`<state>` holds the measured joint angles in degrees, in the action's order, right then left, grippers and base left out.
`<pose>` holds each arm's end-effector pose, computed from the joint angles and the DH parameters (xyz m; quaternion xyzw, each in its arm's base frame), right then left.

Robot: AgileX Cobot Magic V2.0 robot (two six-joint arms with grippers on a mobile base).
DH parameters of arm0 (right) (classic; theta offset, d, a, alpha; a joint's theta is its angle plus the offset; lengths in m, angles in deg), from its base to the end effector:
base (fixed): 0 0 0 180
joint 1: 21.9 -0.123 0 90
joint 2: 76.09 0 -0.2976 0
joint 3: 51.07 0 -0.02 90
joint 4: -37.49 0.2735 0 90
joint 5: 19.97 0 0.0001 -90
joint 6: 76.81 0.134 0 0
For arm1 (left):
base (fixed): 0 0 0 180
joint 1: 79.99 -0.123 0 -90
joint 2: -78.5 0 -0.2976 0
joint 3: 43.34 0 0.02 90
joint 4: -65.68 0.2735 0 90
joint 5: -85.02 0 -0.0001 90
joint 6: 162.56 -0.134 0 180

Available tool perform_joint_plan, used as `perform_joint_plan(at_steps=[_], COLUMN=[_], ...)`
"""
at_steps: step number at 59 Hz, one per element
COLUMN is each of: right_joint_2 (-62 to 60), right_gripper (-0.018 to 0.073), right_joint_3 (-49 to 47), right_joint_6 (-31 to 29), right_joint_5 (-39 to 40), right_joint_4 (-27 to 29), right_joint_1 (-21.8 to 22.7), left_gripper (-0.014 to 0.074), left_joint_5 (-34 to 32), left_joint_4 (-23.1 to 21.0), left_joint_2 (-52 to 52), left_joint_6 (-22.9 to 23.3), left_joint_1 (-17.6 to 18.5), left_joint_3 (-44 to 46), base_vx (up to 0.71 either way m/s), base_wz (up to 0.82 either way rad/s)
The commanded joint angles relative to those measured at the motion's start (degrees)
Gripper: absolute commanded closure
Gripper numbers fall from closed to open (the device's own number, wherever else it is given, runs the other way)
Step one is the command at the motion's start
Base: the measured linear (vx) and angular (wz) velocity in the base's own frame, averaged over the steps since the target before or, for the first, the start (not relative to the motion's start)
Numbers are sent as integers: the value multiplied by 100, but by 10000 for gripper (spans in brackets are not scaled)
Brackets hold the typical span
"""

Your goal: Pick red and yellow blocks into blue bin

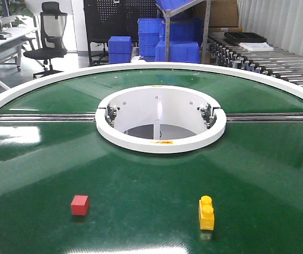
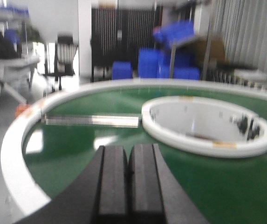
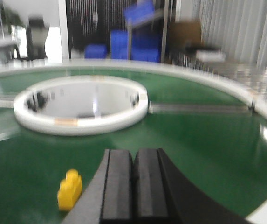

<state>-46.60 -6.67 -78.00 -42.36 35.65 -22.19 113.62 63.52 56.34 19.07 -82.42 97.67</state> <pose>0.1314 -0.0010 0.3499 -0.0166 0.7445 -0.0197 0.6671 0.0883 0.0013 0.3853 -0.0303 0.7048 -0.0131 0.7086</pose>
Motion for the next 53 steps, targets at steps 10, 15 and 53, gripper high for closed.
perform_joint_plan(at_steps=[10, 15, 53], right_joint_2=[1464, 1830, 2589], right_gripper=[569, 569, 110], right_joint_3=[-332, -332, -332], right_joint_6=[-60, -46, -303], right_joint_5=[-668, -995, -1510], right_joint_4=[-45, -33, 272], right_joint_1=[25, 25, 25], left_gripper=[603, 603, 70], left_joint_5=[332, 773, 1574], left_joint_4=[-8, 1, -10], left_joint_2=[-999, -1163, -1689], left_joint_6=[31, 31, -163], left_joint_1=[6, 6, 6], left_joint_3=[248, 231, 182], base_vx=[0, 0, 0], base_wz=[2, 0, 0])
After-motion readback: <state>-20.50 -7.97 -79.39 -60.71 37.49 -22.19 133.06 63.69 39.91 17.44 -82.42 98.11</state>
